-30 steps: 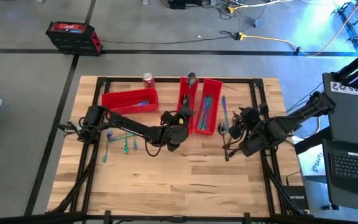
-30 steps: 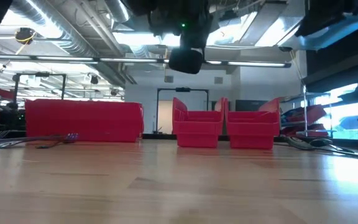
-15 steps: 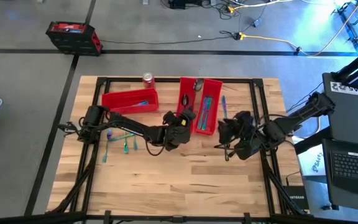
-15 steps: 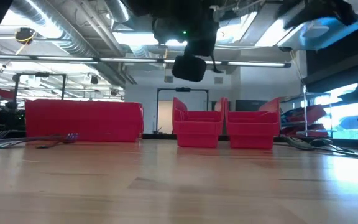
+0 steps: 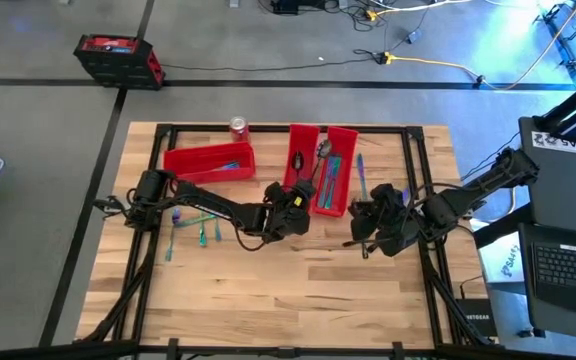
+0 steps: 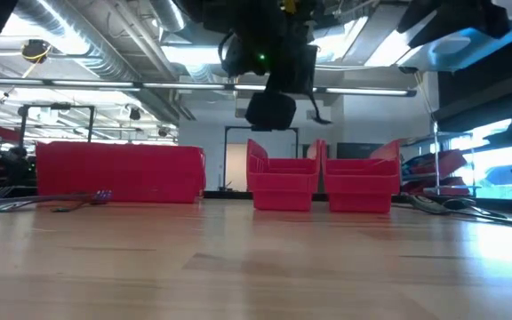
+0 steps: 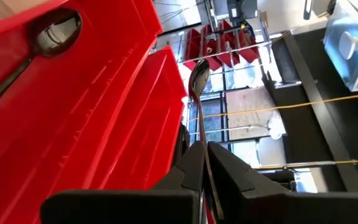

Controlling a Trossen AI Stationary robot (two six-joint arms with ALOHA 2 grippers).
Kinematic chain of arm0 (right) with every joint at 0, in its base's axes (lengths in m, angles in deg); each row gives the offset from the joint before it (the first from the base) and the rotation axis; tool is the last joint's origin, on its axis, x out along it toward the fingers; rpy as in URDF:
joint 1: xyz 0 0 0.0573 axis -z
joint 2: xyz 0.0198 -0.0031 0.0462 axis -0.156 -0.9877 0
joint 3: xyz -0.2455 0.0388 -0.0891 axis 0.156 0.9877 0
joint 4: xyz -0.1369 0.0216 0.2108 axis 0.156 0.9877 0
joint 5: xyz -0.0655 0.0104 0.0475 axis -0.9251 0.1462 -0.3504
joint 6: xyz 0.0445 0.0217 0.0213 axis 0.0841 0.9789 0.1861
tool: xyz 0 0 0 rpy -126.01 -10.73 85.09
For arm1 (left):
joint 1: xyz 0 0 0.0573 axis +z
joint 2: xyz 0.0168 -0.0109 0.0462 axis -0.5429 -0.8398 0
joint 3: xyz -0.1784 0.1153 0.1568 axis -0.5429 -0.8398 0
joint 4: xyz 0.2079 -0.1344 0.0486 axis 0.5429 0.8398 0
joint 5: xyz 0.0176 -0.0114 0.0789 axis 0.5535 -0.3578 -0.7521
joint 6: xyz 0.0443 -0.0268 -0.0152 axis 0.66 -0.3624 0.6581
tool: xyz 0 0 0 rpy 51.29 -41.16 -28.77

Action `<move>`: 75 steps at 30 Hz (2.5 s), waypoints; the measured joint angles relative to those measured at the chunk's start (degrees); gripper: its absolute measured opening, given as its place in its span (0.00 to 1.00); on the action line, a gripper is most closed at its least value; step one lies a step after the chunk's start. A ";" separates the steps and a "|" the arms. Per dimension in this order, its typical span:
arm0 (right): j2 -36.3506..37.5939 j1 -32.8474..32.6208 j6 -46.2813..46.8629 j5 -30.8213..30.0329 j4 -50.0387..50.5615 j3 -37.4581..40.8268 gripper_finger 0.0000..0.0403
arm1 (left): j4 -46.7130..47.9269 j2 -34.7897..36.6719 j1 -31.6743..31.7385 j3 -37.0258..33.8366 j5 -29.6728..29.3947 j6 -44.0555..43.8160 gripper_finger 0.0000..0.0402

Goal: Sort silverware
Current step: Put the black spoon into the middle red bin

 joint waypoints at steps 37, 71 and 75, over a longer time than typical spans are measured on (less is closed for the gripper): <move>0.00 0.00 0.00 5.71 0.01 -0.02 0.33 | 13.51 0.25 2.26 -0.06 -0.03 -29.18 0.00; 0.07 0.00 0.09 3.75 3.95 -0.07 0.33 | 25.84 0.23 5.51 -0.07 10.54 -37.59 0.00; 0.77 0.00 0.24 2.59 4.86 -0.07 0.33 | 27.12 0.23 5.51 -0.07 10.58 -37.05 0.00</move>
